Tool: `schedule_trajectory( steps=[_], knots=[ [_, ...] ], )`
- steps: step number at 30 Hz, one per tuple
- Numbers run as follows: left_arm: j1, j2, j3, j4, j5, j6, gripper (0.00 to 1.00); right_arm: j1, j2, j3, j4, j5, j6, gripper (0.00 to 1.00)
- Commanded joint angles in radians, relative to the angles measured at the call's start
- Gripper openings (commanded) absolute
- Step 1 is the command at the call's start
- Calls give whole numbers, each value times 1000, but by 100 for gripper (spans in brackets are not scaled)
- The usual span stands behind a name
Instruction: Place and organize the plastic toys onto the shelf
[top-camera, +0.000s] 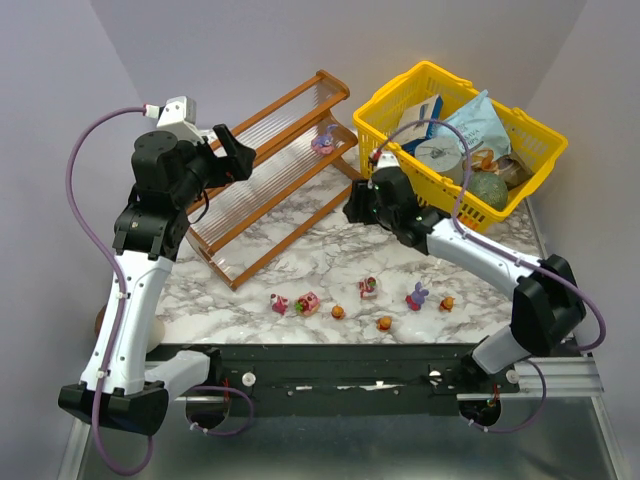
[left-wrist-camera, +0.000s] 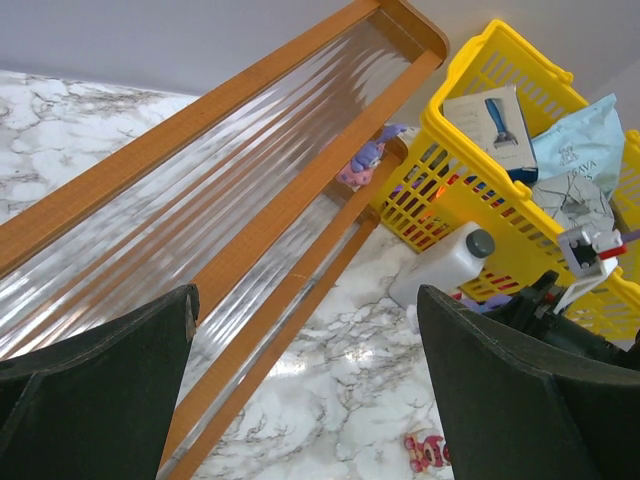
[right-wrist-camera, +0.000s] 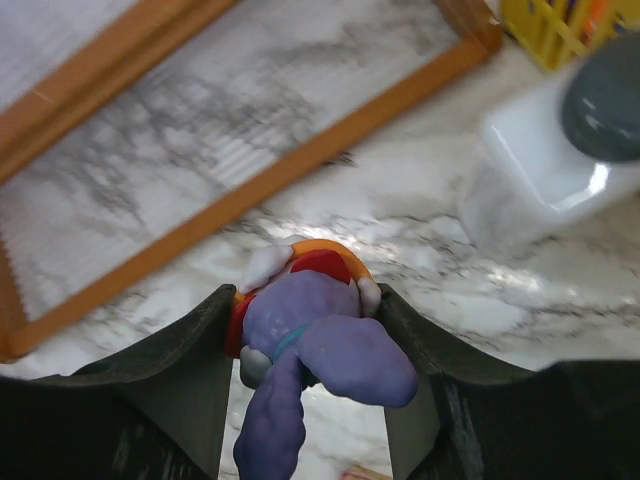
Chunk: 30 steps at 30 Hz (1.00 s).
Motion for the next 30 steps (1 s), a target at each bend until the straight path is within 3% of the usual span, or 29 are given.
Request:
schedule_trajectory(
  steps=[1, 15, 22, 30],
  knots=[
    [-3, -17, 13, -10, -19, 8, 99, 52, 90, 197, -82, -14, 46, 27],
    [-3, -15, 15, -31, -54, 9, 99, 146, 446, 776, -263, 93, 77, 27],
    [-3, -4, 11, -39, -68, 12, 99, 164, 560, 954, -403, 162, 103, 28],
    [-3, 5, 10, -50, -106, 19, 99, 178, 635, 1041, -417, 168, 80, 28]
  ],
)
